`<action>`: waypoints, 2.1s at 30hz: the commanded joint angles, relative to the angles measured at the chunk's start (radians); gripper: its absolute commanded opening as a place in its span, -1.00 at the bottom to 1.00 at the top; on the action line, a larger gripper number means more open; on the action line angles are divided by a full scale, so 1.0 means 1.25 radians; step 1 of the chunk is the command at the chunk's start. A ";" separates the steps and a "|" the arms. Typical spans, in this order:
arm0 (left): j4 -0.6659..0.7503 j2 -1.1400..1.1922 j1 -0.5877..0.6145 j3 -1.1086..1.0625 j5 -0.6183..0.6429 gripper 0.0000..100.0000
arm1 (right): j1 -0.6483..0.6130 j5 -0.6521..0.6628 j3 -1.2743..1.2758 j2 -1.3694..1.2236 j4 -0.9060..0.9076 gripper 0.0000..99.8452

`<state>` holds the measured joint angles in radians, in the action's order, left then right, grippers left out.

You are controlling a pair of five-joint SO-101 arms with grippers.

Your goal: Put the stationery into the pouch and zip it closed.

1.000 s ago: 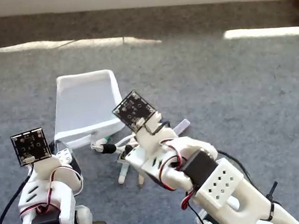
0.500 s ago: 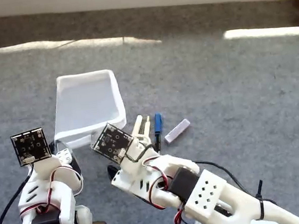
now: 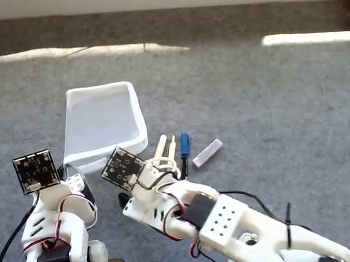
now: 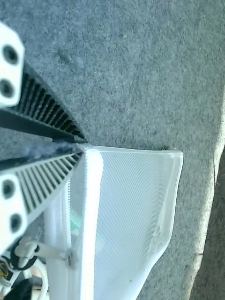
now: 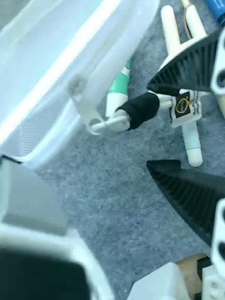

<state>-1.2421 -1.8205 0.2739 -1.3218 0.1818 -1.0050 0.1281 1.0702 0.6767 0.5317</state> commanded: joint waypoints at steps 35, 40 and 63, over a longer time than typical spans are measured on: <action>0.018 -0.012 0.037 0.026 0.007 -0.99 | 0.028 0.010 -0.033 -0.139 -0.256 -0.60; 0.018 -0.012 0.037 0.026 0.007 -0.99 | 0.031 0.011 -0.033 -0.110 -0.251 -0.94; 0.018 -0.012 0.037 0.024 0.006 -0.98 | 0.131 0.096 -0.004 0.233 0.157 -0.99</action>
<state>-1.2421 -1.8205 0.3015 -1.3218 0.1834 -0.8577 0.2371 1.0810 0.9283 0.6790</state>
